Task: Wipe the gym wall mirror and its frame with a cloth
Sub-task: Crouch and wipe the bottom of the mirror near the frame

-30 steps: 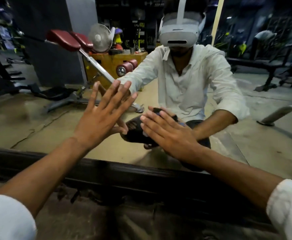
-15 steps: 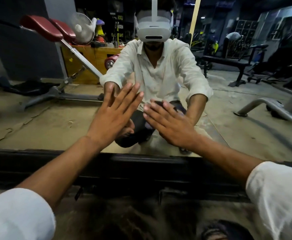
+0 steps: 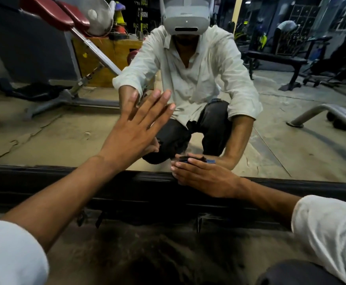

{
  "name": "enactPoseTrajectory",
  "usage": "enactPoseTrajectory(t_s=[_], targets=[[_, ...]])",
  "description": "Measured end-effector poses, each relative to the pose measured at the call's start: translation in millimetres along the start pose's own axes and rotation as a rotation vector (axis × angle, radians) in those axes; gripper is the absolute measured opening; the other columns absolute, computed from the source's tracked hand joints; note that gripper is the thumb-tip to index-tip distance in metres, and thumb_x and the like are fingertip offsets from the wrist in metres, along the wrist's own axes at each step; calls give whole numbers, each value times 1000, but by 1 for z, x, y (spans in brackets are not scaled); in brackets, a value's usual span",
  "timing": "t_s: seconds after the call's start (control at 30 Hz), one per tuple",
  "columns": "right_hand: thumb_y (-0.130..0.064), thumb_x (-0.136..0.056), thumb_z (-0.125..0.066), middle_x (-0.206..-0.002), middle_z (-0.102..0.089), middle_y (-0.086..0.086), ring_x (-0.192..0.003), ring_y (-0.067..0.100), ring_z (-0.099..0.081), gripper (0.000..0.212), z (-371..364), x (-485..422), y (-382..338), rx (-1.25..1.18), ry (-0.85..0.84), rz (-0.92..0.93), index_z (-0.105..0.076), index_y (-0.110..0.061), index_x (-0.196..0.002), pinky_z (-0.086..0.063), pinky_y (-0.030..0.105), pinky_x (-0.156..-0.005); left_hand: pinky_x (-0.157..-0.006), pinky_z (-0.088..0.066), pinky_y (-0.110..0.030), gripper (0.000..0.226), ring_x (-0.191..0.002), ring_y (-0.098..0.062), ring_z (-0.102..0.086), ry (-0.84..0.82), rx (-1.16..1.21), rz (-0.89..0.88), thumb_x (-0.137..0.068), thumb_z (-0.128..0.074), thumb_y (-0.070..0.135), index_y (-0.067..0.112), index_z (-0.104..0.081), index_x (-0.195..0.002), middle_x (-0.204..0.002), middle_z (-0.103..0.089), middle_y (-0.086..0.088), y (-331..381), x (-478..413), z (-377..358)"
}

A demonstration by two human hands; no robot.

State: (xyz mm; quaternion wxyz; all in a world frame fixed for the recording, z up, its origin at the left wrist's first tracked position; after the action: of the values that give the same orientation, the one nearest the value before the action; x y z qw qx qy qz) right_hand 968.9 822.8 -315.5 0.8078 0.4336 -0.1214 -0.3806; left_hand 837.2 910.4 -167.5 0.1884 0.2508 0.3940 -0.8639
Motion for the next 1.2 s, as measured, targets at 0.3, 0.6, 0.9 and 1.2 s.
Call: enactPoseTrajectory(t_s=[0.3,0.6,0.9,1.2], targets=[[-15,-108,-26,-168,-32,18,-159,30,-14,55,104,-55,137,108,302,-470,-33,-1,-161,10,44,-130,-128,-7,-69,136,-165,-32,7,-15,17,204,-79,-81,64,10,5,-170,-178,13,-15,-91,20,26],[-17,-106,-51,-171,-24,17,-159,34,-19,65,128,-99,149,95,374,-399,-26,-2,-163,-11,52,-130,-130,-4,-66,140,-164,-37,12,-34,43,346,-76,-86,61,11,4,-170,-174,24,-17,-124,37,21],[-12,-113,-24,-170,-30,15,-158,31,-26,51,41,-94,6,65,271,-133,-31,-2,-162,-10,46,-132,-127,-11,-69,140,-164,-37,11,-151,25,296,-77,-84,62,10,8,-170,-176,17,-21,-102,69,-4],[-12,-110,-32,-170,-25,22,-158,37,-24,55,20,-95,-31,-27,267,-123,-25,3,-162,-17,49,-130,-127,-17,-68,136,-164,-37,10,-191,-45,233,-81,-87,51,12,8,-170,-176,18,-19,-106,86,-20]])
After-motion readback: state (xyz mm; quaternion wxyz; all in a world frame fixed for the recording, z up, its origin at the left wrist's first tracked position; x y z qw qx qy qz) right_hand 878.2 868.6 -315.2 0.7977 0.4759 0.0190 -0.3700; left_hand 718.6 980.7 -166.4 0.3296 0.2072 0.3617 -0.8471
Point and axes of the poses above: each hand's wrist, its own x-axis away from the middle knuckle, its own z-axis out of the back of the hand, y = z × x, the point moved 9 cm from there along -x, towards the middle knuckle
